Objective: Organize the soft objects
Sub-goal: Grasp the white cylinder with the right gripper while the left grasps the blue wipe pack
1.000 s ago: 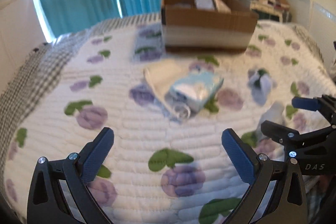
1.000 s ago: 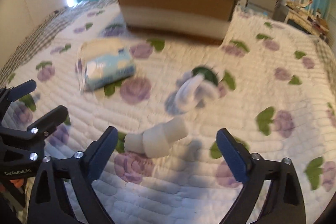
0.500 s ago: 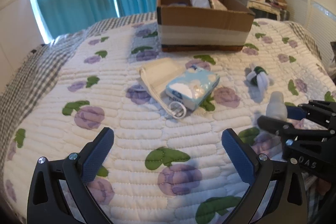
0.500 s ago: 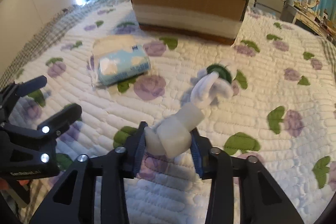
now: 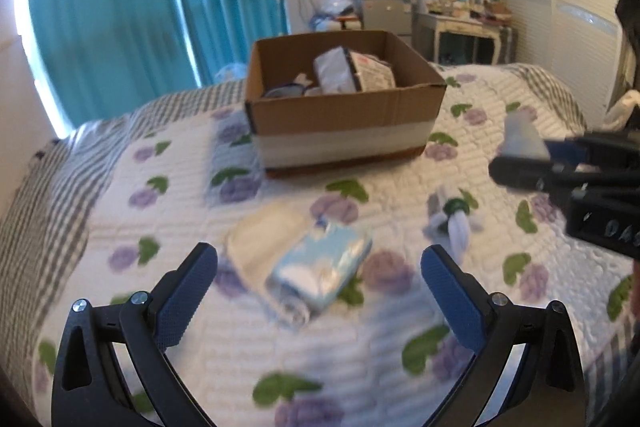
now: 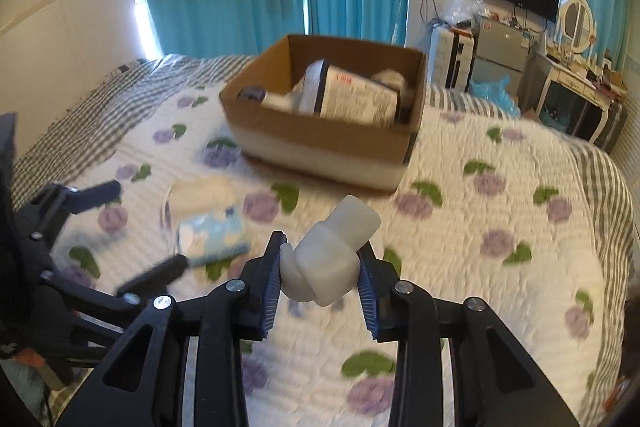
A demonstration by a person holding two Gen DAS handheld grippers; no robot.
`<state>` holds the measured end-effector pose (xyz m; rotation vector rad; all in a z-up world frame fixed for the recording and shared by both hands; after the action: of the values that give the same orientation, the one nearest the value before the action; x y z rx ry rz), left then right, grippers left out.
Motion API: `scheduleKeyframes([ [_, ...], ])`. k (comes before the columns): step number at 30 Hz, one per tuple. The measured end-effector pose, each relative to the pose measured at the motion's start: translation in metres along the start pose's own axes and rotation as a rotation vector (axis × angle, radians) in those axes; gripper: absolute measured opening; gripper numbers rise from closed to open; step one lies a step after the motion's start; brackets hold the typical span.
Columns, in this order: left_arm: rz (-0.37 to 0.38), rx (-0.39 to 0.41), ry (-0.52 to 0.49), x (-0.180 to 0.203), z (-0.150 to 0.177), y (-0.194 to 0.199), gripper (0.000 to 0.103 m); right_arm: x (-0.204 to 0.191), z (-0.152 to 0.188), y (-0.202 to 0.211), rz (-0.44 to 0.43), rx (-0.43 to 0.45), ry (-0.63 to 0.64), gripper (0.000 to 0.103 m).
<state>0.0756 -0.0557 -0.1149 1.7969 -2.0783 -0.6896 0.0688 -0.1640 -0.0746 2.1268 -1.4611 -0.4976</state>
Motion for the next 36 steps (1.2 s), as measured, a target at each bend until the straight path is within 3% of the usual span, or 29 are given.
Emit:
scheduleKeyframes([
  [4, 0.042, -0.033, -0.039, 0.006, -0.007, -0.034, 0.083, 0.009, -0.009, -0.017, -0.004, 0.005, -0.006, 0.034],
  [12, 0.055, -0.152, -0.040, 0.003, 0.024, -0.081, 0.081, 0.018, 0.019, -0.053, -0.030, -0.070, -0.026, 0.034],
  [16, 0.058, -0.182, -0.039, 0.003, 0.030, -0.088, 0.072, 0.020, 0.024, -0.057, -0.031, -0.084, -0.031, 0.034],
  [25, 0.075, -0.178, -0.020, -0.002, 0.025, -0.073, 0.049, 0.020, 0.019, -0.040, -0.026, -0.056, -0.046, 0.034],
  [30, 0.104, -0.168, 0.037, -0.011, 0.016, -0.056, 0.041, 0.016, 0.009, -0.020, -0.024, -0.023, -0.046, 0.034],
  [36, 0.118, -0.114, 0.078, -0.017, -0.005, -0.025, 0.040, 0.007, -0.003, 0.008, -0.020, 0.016, -0.028, 0.034],
])
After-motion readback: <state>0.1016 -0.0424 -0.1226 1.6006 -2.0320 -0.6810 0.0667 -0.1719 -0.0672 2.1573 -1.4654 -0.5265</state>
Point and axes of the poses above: each gripper's, at about its wrist camera, not at the fingertips, and y roughly against the way its jaws point, x to its right, z to its underside, the point moved 5 cm from there along -y, roughly the way its jaws point, and after that the axes turned 9 degrees about x, right-handed, at the moved point
